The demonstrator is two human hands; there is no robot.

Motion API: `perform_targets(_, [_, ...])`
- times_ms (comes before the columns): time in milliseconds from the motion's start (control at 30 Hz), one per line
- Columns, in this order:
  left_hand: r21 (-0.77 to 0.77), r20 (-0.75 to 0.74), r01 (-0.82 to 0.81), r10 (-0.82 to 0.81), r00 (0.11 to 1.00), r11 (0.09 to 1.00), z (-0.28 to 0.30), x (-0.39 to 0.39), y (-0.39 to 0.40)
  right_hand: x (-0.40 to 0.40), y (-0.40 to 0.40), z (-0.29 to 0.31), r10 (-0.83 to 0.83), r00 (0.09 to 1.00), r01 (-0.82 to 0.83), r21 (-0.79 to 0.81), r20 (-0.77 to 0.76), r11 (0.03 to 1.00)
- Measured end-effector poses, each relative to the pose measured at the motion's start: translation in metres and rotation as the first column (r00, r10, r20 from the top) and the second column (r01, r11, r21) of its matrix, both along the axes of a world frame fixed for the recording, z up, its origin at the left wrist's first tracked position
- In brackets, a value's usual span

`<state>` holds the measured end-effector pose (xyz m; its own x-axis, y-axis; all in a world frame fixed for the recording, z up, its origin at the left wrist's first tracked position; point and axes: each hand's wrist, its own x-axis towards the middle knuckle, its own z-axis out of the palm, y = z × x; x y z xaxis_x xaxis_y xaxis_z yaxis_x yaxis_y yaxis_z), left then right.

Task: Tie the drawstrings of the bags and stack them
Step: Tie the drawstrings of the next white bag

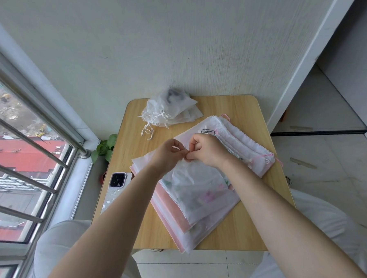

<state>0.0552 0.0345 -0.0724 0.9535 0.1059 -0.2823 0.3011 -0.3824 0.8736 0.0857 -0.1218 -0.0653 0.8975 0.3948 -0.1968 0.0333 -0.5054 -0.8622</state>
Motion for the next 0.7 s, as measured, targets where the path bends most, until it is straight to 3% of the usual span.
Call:
perform_targets(200, [-0.151,-0.011,-0.007,0.005,1.000,0.989,-0.0035,0.0008,0.0010,0.0002,-0.0021,-0.0004,0.022,0.997,-0.017,-0.060,0.073,0.998])
perform_targets(433, [-0.220,-0.085,-0.047,0.029,0.996,0.974,0.0012,0.0008,0.0033,-0.0002,-0.0006,-0.0040,0.026,0.987,-0.007,-0.121,0.160,0.993])
perform_targets(567, [-0.178,-0.114,-0.034,0.014,0.993,0.983,0.0027,0.0014,0.0078,0.0001,0.0012,-0.0061,0.002,0.980,0.025,-0.129,0.200,0.991])
perform_targets(700, [-0.017,-0.140,0.000,-0.002,0.990,1.000,0.0023,0.0022,0.0073,0.0001,0.0045,-0.0058,-0.017,0.975,0.048,-0.136,0.220,0.990])
